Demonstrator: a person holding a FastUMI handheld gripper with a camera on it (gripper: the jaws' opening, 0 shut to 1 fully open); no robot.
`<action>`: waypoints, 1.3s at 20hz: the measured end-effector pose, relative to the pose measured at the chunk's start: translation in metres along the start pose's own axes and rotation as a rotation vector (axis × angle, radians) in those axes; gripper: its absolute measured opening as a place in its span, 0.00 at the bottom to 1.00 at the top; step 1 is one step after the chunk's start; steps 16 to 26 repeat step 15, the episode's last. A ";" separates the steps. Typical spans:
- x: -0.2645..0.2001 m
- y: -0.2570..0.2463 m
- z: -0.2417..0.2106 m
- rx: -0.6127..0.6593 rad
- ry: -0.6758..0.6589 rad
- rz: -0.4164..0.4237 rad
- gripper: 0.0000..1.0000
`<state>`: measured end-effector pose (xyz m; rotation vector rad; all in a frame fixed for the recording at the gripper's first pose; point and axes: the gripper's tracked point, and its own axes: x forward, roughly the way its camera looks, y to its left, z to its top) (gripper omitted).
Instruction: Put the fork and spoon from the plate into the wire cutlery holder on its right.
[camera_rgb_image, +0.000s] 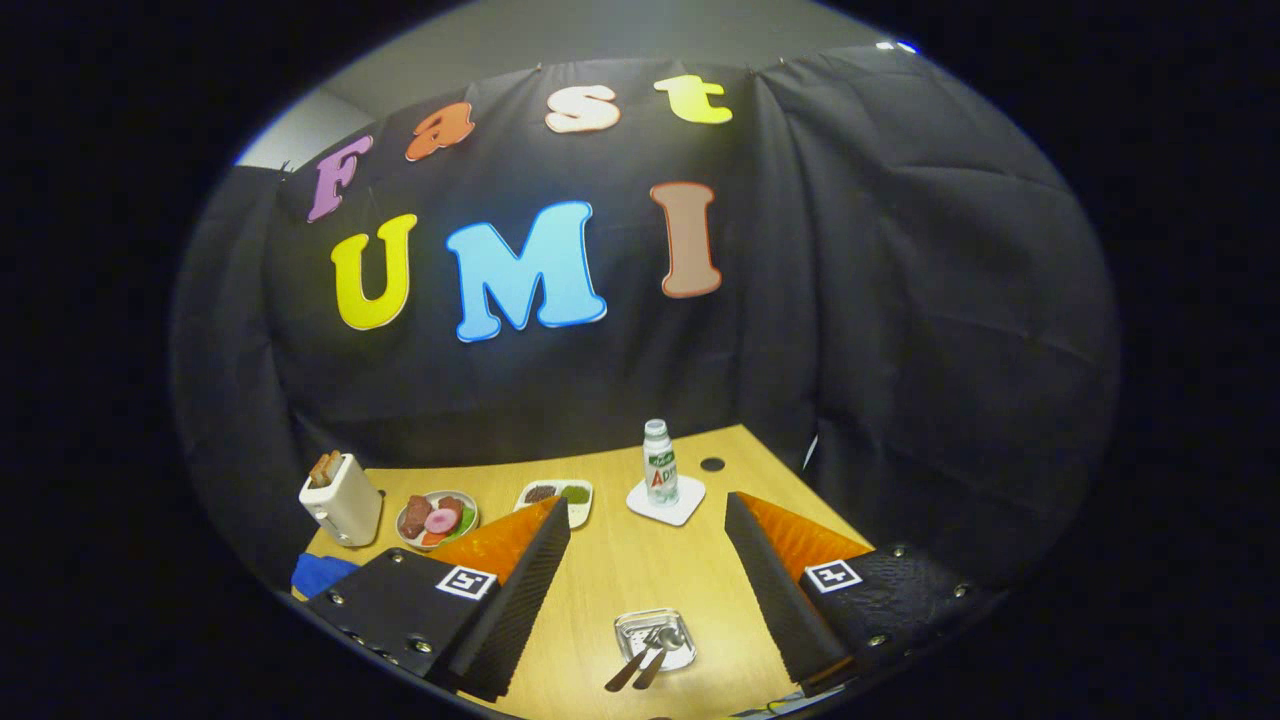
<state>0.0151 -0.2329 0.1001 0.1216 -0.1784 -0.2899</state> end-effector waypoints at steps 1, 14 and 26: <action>-0.004 -0.002 0.010 -0.018 -0.036 -0.011 0.96; -0.003 -0.044 0.042 -0.024 -0.182 -0.084 0.96; -0.004 -0.047 0.045 -0.029 -0.195 -0.087 0.96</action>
